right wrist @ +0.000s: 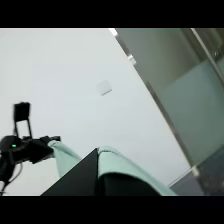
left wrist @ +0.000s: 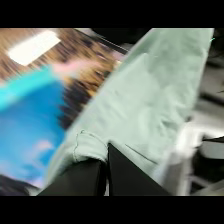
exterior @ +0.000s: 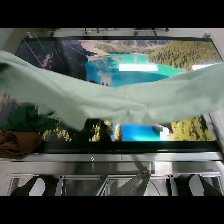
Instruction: Fold the shirts.
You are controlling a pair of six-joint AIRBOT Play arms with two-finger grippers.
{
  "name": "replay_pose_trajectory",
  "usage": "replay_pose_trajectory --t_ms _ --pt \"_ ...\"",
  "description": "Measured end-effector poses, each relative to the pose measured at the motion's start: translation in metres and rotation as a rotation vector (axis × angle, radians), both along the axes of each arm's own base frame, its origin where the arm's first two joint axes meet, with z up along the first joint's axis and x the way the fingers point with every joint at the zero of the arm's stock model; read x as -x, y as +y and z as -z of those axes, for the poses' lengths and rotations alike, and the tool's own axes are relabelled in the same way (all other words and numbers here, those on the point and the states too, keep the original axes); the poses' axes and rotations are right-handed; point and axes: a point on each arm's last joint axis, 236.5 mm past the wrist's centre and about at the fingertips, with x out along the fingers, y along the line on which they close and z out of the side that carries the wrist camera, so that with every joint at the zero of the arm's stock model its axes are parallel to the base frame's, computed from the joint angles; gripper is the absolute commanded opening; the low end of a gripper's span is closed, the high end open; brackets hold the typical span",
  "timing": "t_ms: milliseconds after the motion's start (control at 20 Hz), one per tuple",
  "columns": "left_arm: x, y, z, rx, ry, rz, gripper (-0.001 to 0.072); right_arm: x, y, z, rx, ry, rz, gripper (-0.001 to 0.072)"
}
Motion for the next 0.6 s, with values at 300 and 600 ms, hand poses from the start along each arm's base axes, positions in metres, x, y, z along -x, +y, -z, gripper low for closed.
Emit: replay_pose_trajectory --t_ms 300,600 --pt "0.01 -0.013 -0.064 -0.08 -0.228 -0.049 0.0025 0.03 0.046 -0.066 0.23 -0.167 0.21 0.0017" --pt "-0.127 0.039 0.016 0.017 0.15 -0.113 0.0024 -0.063 -0.022 0.017 0.356 0.18 0.441 0.0017"
